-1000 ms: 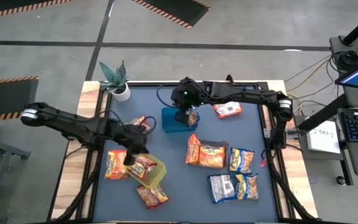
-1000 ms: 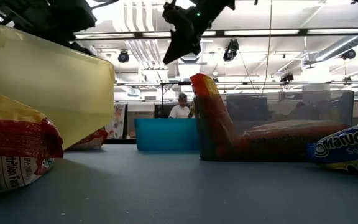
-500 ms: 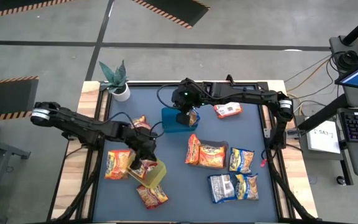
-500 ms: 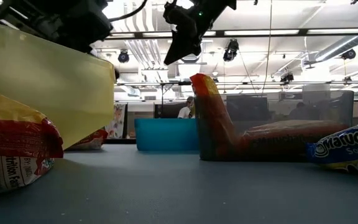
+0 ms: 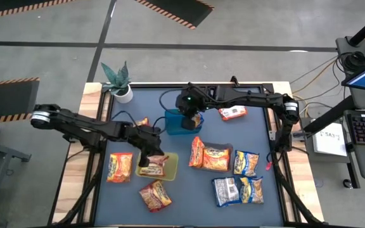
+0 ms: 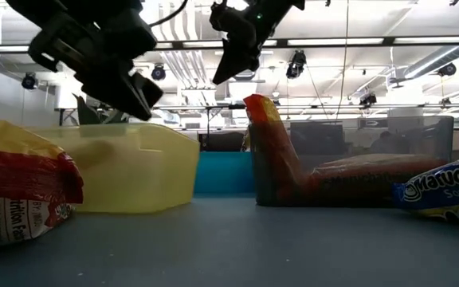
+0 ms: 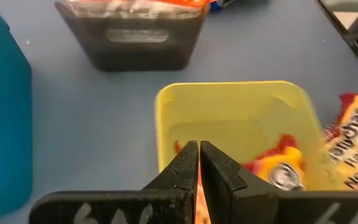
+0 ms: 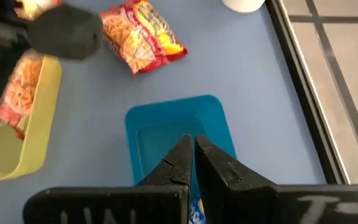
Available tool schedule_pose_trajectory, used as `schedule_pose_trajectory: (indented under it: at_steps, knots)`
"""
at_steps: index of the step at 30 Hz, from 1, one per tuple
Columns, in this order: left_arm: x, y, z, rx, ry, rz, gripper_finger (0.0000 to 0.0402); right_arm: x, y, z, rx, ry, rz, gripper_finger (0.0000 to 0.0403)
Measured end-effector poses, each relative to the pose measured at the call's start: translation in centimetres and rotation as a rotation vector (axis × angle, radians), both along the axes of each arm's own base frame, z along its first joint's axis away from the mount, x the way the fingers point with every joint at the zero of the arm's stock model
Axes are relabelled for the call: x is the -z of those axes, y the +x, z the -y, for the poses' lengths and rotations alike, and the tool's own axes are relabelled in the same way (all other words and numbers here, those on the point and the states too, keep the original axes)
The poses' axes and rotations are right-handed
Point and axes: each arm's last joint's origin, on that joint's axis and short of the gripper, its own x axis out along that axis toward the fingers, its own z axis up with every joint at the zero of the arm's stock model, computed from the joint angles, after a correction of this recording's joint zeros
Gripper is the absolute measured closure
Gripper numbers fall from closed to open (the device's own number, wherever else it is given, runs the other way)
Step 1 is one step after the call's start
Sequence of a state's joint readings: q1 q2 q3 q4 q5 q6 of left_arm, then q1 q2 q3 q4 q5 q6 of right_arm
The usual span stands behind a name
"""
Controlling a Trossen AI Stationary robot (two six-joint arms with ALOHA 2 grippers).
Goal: Sort Maruchan noodles
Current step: Put the red noodle pack into the yellow bin
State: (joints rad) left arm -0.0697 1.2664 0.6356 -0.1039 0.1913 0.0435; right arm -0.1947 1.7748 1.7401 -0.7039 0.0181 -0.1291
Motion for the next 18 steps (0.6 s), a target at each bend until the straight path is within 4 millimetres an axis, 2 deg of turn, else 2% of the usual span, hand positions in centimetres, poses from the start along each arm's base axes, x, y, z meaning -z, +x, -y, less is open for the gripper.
schedule_pose_trajectory:
  at_steps: [3,6,9,13,18]
  knots:
    - [-0.1,-0.7,-0.1,-0.006,0.013,-0.063,0.0401,0.1,0.0,-0.1,-0.004,0.001,-0.008,0.0394]
    - [1.3,-1.4,-0.3,-0.051,0.062,-0.168,0.0401,0.1,0.0,-0.3,-0.007,0.001,-0.010,0.0394]
    - [2.3,-1.4,-0.3,-0.047,0.066,-0.200,0.0401,0.1,0.0,-0.4,-0.010,0.001,-0.009,0.0394]
    - [2.7,-1.0,-0.5,-0.095,0.116,-0.200,0.0402,0.0,0.0,-0.4,-0.006,0.004,-0.003,0.0394]
    - [2.1,-0.5,-0.9,-0.169,0.201,-0.121,0.0402,0.0,0.1,-0.4,-0.003,0.006,-0.001,0.0394]
